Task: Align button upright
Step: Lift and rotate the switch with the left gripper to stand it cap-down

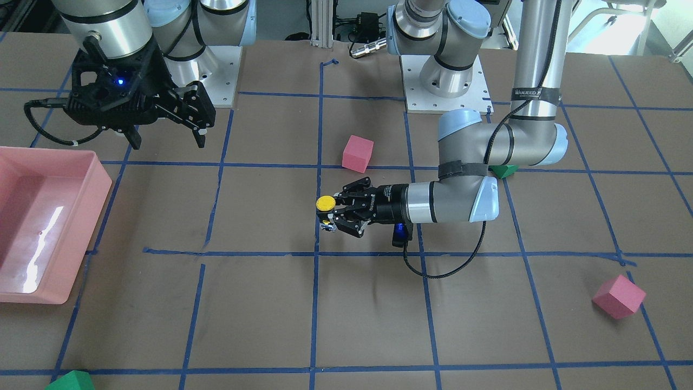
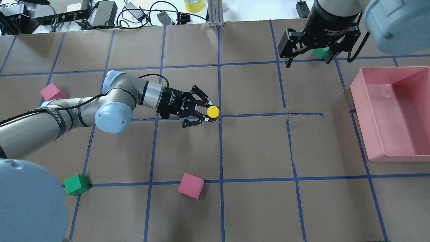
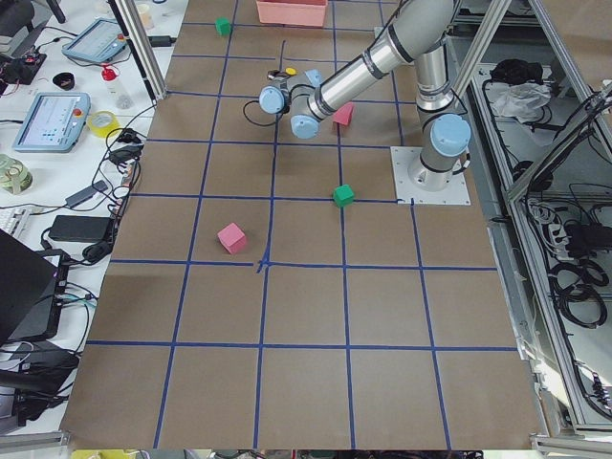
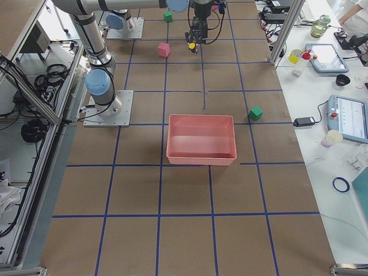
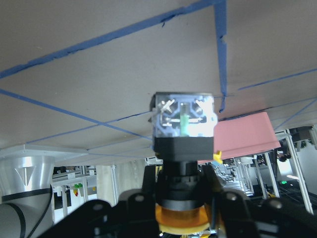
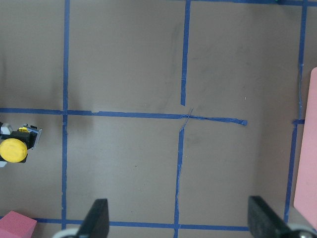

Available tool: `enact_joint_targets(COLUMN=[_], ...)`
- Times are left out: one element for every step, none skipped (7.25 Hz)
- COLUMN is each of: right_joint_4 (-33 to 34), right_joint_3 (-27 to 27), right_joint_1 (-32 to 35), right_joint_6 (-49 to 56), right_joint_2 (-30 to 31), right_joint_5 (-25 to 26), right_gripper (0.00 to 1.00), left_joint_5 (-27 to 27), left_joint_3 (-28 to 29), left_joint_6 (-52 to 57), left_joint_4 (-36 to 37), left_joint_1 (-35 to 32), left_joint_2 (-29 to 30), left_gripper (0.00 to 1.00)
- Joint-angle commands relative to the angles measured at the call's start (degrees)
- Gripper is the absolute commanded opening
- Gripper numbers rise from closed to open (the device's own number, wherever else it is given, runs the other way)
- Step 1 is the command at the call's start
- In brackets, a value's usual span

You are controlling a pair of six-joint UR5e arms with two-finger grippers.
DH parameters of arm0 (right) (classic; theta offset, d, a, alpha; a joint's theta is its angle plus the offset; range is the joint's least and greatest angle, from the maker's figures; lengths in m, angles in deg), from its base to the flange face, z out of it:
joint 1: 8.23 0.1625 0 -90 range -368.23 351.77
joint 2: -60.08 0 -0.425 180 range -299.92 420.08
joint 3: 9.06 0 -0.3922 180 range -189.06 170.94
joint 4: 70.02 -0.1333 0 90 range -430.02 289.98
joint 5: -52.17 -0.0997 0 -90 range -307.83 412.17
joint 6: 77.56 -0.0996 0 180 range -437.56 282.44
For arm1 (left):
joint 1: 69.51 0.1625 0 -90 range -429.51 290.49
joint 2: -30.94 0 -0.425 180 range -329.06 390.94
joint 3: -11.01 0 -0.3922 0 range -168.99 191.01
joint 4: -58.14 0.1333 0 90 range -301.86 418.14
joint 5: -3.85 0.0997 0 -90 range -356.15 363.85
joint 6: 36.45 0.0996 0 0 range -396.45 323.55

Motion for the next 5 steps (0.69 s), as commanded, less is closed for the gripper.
enact_joint_targets(right_joint_4=[-0.12,-0.12,-0.21,-0.21,-0.21], right_joint_3=[0.02,0.02,0.02,0.02,0.02], right_joint_1=[0.00,0.00,0.00,0.00,0.00], right_joint_6=[0.00,0.00,0.00,0.00,0.08], right_joint_2=[0.06,-0.03,0.06,-0.03,-0.03], right_joint_5=[0.00,0.00,0.00,0.00,0.00], right_gripper=[1.00,1.00,1.00,1.00,1.00], left_joint_5=[-4.32,-5.39,-5.92,-6.02,-5.93], left_joint_3=[-0.44,-0.96,-2.19,-2.72,-2.38], left_joint_6=[0.61,0.88,2.10,2.11,1.85], left_joint_4=[-0.39,-0.74,-0.83,-0.91,-1.87], left_joint_1=[0.36,0.36,0.36,0.36,0.36], left_joint_2=[1.69,2.14,2.92,3.37,3.89], left_gripper=[0.00,0.00,0.00,0.00,0.00])
